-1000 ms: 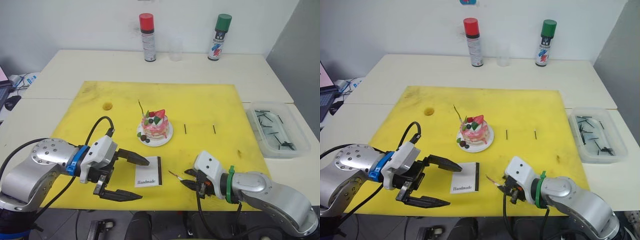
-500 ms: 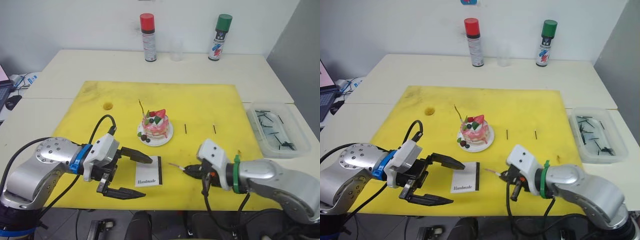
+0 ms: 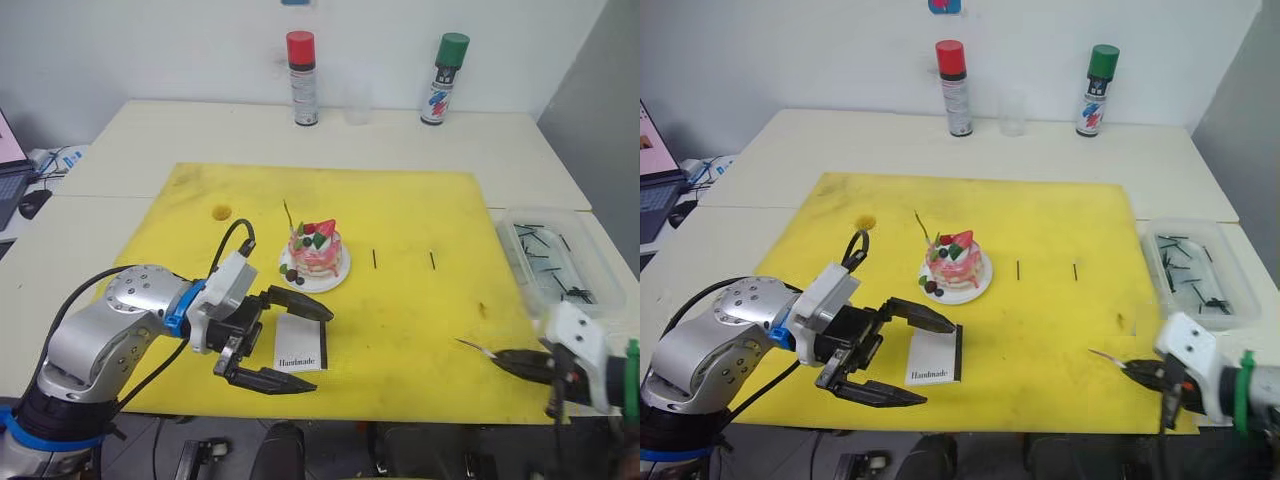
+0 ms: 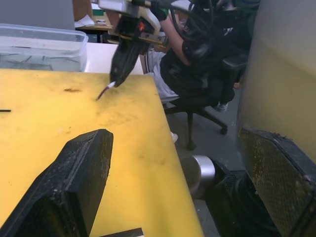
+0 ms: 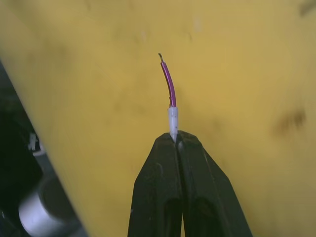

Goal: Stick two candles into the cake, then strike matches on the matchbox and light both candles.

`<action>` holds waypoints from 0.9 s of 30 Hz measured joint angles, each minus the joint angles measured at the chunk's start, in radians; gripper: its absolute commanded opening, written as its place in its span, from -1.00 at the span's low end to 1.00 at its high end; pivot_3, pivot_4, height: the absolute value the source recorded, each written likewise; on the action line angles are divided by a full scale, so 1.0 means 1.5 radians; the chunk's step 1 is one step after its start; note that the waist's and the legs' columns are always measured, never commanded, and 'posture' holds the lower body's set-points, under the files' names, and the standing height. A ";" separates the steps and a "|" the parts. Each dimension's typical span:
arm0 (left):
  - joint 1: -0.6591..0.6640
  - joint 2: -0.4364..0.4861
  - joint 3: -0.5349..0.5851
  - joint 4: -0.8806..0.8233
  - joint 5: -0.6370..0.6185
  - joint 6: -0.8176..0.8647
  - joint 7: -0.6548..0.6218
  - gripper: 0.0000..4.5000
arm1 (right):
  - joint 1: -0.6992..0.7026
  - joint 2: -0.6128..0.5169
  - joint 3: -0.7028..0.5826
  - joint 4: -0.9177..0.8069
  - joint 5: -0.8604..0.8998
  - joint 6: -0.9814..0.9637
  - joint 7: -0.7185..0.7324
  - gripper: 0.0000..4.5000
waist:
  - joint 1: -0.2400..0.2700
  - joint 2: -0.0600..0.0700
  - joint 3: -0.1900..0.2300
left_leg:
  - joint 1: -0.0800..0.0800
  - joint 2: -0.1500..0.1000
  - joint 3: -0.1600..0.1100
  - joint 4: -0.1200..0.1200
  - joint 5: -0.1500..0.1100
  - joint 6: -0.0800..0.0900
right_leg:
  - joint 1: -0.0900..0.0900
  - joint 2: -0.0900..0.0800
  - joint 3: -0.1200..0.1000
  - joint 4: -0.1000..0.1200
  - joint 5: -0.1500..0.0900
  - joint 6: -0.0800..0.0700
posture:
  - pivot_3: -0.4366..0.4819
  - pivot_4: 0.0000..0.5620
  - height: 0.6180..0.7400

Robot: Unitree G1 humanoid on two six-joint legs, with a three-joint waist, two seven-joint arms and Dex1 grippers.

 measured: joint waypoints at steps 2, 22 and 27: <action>-0.002 -0.002 -0.003 0.000 0.000 0.000 0.000 1.00 | 0.033 0.011 -0.012 0.033 -0.026 -0.050 0.019 -0.98 | -0.002 0.000 0.000 | 0.002 0.000 0.000 0.000 0.000 0.000 | 0.001 0.000 0.000 0.000 -0.001 -0.001 | -0.05 -0.47 1.00; -0.056 -0.035 -0.037 -0.004 -0.015 0.022 0.018 1.00 | 0.057 0.025 0.003 0.128 -0.084 -0.161 0.072 0.39 | 0.000 0.000 0.000 | 0.003 0.000 0.001 0.000 0.000 0.000 | 0.002 0.000 0.001 0.000 0.000 -0.001 | -0.05 -0.47 1.00; -0.056 -0.037 -0.042 -0.002 0.005 0.018 0.029 1.00 | 0.068 0.011 -0.029 0.068 -0.065 -0.117 0.084 0.39 | 0.000 0.000 0.000 | 0.003 0.000 0.001 0.000 0.000 0.000 | 0.002 0.000 0.001 0.001 0.000 -0.001 | -0.05 -0.47 1.00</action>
